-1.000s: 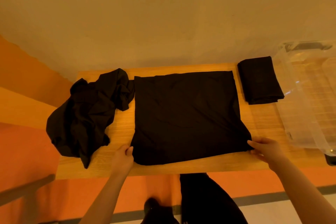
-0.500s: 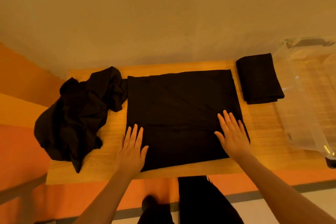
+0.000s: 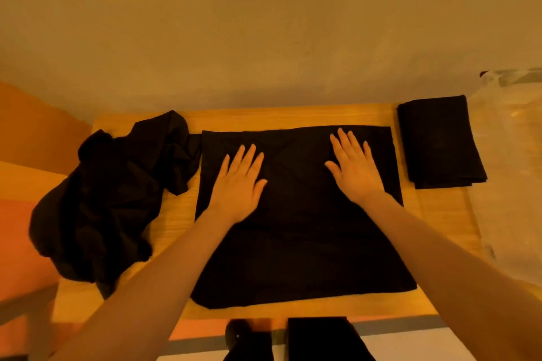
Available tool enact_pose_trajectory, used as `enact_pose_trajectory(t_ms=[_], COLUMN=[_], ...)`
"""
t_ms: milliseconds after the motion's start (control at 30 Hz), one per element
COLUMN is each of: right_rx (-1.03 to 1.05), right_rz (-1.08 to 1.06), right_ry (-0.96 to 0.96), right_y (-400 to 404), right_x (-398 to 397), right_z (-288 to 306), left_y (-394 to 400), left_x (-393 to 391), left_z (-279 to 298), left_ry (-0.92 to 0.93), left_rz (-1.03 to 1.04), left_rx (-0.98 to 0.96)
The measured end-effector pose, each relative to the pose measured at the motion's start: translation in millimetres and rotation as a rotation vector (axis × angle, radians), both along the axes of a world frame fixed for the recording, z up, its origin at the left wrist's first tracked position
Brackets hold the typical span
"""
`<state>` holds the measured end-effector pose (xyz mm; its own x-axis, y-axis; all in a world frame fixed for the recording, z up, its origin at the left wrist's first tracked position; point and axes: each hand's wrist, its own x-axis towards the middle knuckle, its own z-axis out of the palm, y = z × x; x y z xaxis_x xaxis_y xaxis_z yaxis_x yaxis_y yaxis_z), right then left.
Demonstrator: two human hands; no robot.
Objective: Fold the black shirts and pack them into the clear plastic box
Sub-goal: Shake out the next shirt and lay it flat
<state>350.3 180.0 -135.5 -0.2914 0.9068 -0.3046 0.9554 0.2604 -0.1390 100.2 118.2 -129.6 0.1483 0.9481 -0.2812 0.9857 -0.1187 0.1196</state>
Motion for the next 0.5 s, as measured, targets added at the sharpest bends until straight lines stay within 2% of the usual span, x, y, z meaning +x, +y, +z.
enact_pose_trajectory(t_ms=[100, 300, 433, 500], right_rx=[0.016, 0.028, 0.042, 0.063], right_rz=[0.030, 0.074, -0.031, -0.001], right_ry=[-0.025, -0.015, 0.056, 0.117], right_y=[32, 60, 36, -4], right_x=[6, 14, -2, -4], right_z=[-6, -9, 13, 22], left_y=[31, 46, 25, -5], left_x=[-16, -26, -4, 11], left_z=[-13, -21, -9, -6], left_ry=[0.026, -0.002, 0.014, -0.021], left_rz=[0.044, 0.159, 0.159, 0.092], left_rx=[0.001, 0.052, 0.094, 0.112])
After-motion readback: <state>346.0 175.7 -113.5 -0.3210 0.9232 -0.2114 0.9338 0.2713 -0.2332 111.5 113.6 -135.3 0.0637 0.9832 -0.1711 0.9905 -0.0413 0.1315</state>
